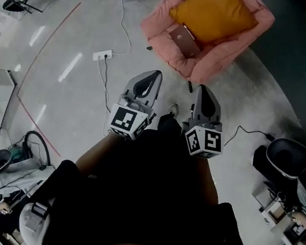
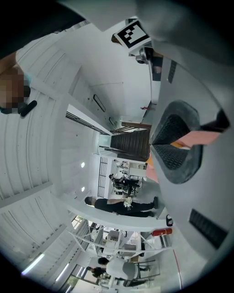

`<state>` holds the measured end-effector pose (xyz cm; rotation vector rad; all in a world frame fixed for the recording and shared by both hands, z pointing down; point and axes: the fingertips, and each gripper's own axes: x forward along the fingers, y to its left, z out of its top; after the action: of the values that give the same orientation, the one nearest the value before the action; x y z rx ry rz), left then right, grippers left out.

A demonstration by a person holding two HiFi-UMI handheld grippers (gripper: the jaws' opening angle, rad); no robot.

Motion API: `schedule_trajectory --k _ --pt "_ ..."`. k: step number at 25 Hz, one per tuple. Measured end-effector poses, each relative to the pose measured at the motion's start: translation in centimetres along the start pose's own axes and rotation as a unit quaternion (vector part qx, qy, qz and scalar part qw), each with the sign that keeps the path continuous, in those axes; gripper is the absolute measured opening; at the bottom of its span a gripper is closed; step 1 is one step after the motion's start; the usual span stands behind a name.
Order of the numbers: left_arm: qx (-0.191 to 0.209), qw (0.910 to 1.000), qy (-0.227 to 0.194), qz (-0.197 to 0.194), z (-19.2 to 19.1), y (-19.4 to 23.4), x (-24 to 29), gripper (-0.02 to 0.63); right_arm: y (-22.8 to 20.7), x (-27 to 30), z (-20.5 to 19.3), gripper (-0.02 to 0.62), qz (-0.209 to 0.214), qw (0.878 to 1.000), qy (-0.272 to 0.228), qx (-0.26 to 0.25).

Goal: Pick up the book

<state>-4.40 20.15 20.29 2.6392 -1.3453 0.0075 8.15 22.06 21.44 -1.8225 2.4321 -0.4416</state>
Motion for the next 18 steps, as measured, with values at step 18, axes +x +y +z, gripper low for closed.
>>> schedule_trajectory --k 18 --pt "0.001 0.9997 0.005 0.025 0.8 -0.2 8.8 0.008 -7.8 5.4 1.5 0.002 0.017 1.000 0.017 0.012"
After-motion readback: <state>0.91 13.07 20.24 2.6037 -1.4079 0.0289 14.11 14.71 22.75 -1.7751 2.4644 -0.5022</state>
